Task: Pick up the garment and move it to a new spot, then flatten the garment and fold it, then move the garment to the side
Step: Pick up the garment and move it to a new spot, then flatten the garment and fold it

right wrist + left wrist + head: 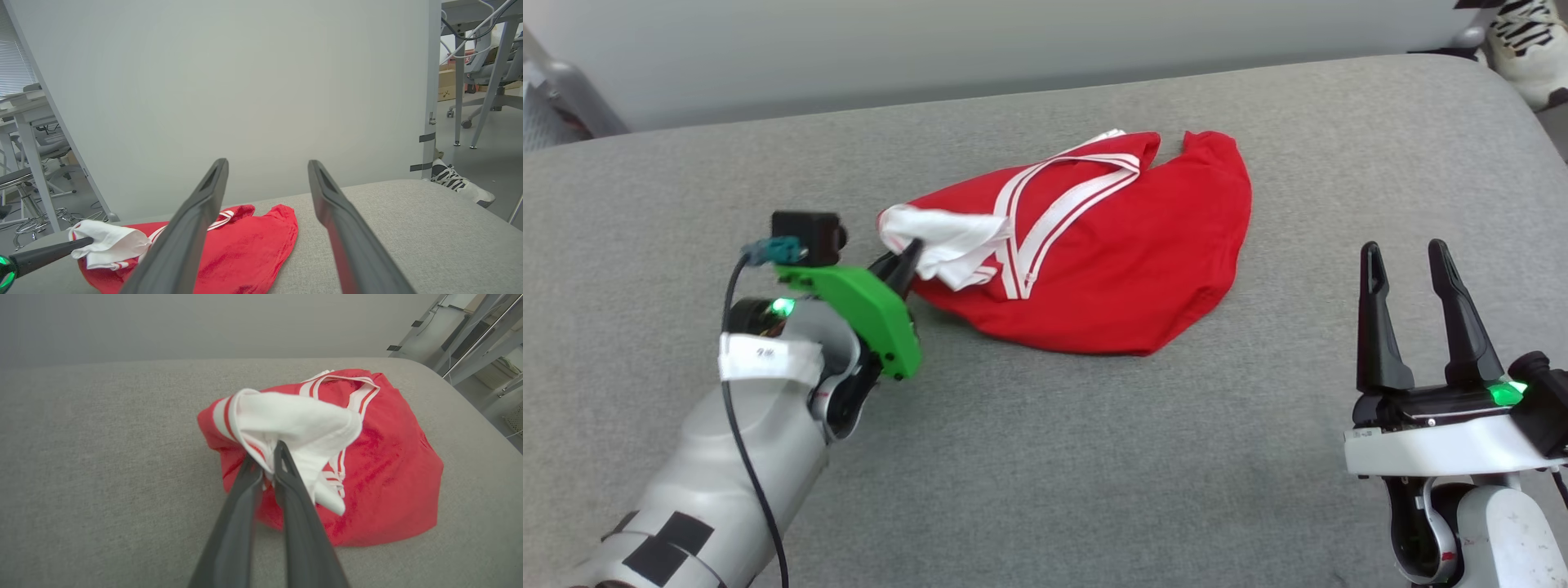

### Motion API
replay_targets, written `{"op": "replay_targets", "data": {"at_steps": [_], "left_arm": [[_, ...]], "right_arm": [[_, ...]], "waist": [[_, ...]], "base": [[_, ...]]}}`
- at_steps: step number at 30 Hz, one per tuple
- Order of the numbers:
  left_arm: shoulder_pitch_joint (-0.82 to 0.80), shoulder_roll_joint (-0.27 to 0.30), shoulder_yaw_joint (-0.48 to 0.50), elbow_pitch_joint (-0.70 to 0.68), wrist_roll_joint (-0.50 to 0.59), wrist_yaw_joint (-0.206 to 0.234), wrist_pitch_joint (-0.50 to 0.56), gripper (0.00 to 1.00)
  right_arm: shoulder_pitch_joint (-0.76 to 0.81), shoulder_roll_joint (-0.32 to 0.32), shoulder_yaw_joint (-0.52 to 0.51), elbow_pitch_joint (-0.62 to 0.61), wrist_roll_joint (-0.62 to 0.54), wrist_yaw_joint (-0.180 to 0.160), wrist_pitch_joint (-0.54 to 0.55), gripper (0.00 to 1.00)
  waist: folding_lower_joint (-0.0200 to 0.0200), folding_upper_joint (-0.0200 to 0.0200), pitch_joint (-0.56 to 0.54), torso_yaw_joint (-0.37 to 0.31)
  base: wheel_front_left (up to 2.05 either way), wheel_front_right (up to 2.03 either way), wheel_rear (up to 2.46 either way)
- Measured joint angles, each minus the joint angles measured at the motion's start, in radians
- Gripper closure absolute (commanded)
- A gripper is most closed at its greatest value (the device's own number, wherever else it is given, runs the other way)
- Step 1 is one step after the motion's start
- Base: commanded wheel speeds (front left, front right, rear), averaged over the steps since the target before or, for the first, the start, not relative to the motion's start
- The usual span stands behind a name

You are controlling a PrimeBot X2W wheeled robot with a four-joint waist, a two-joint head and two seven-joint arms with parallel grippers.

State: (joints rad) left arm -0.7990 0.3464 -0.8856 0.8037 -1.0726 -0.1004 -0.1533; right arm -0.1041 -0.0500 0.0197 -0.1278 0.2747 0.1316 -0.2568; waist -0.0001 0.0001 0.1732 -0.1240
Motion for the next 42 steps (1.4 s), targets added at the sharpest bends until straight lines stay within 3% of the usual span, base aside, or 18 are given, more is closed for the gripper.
{"op": "replay_targets", "data": {"at_steps": [1, 2, 5, 12, 18, 26, 34, 37, 42], "left_arm": [[0.012, -0.003, 0.011, 0.028, -0.009, 0.014, -0.020, 0.83], [0.019, -0.005, 0.022, 0.050, -0.016, 0.030, -0.038, 0.00], [0.031, -0.018, 0.046, 0.110, -0.029, 0.052, -0.062, 0.00], [0.042, -0.034, 0.092, 0.134, -0.010, 0.043, -0.101, 0.00], [0.136, 0.010, 0.217, -0.129, 0.214, 0.030, -0.103, 0.00], [0.462, 0.019, 0.313, -0.442, 0.453, 0.078, -0.103, 0.00], [0.696, -0.061, 0.440, -0.572, 0.546, 0.133, -0.103, 0.00], [0.728, -0.089, 0.489, -0.608, 0.596, 0.129, -0.103, 0.00], [0.739, -0.131, 0.554, -0.637, 0.668, 0.081, -0.103, 0.00]], "right_arm": [[0.001, 0.000, 0.000, 0.003, -0.004, 0.000, 0.000, 0.00], [0.001, 0.000, 0.003, 0.007, -0.007, 0.000, 0.000, 0.00], [0.001, 0.000, 0.004, 0.018, -0.017, 0.000, 0.000, 0.00], [0.015, 0.001, -0.002, 0.039, -0.034, 0.000, 0.000, 0.00], [0.055, 0.000, -0.015, 0.055, -0.036, 0.000, 0.000, 0.00], [0.105, 0.001, -0.021, 0.067, -0.043, 0.000, 0.000, 0.00], [0.144, 0.001, -0.015, 0.094, -0.043, 0.000, 0.000, 0.00], [0.146, 0.001, -0.010, 0.097, -0.043, 0.000, 0.000, 0.00], [0.146, 0.001, -0.004, 0.105, -0.043, 0.000, 0.000, 0.00]], "waist": [[0.0000, 0.0000, 0.000, 0.009], [0.0000, 0.0000, 0.000, 0.016], [0.0000, 0.0000, -0.001, 0.043], [0.0001, 0.0000, -0.026, 0.104], [0.0000, 0.0000, -0.079, 0.144], [0.0000, 0.0000, -0.143, 0.180], [0.0000, -0.0001, -0.178, 0.193], [0.0000, 0.0000, -0.177, 0.194], [0.0000, 0.0000, -0.179, 0.194]], "base": [[0.00, 0.00, 0.00], [0.00, 0.00, 0.00], [0.00, 0.00, 0.00], [0.00, 0.00, 0.00], [0.00, 0.00, 0.00], [0.00, 0.00, 0.00], [0.00, 0.00, 0.00], [0.00, 0.00, 0.00], [0.00, 0.00, 0.00]]}}
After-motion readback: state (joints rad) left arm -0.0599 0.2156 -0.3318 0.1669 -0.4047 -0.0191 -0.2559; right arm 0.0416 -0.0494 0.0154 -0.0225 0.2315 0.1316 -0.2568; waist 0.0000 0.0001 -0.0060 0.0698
